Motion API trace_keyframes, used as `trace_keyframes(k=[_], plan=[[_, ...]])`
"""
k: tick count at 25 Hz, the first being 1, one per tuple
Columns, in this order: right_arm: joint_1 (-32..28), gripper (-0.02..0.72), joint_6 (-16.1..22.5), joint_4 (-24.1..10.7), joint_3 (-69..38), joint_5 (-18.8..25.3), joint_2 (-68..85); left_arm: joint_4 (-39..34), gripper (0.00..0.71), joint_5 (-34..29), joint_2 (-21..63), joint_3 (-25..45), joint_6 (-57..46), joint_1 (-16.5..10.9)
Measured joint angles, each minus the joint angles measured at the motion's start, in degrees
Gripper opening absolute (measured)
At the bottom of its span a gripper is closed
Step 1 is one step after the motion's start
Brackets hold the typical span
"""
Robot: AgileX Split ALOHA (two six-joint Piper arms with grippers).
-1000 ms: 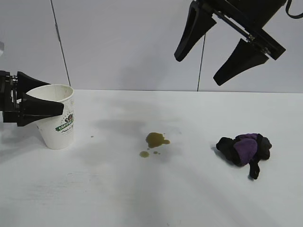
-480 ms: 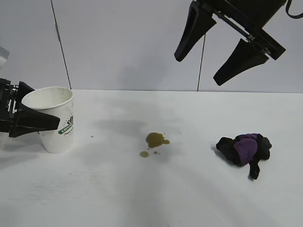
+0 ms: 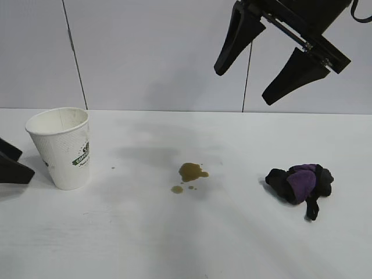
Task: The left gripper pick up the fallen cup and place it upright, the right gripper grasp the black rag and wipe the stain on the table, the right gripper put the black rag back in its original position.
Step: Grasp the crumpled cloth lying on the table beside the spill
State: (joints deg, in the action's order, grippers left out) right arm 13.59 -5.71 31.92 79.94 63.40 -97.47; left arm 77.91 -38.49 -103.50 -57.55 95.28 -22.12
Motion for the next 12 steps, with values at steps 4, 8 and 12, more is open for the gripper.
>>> trace_keyframes(k=[4,8,12], plan=[[0.0,0.537,-0.22,0.0,0.0,-0.34,0.0,-0.01,0.687,-4.65,9.56,-2.54,-18.82,-5.09],[0.0,0.537,-1.01,0.0,0.0,-0.66,0.0,0.13,0.687,-15.91,18.77,-8.35,-31.08,-11.77],[0.0,0.537,-1.18,0.0,0.0,-1.27,0.0,2.51,0.687,-23.16,29.59,-16.04,-38.72,-17.06]])
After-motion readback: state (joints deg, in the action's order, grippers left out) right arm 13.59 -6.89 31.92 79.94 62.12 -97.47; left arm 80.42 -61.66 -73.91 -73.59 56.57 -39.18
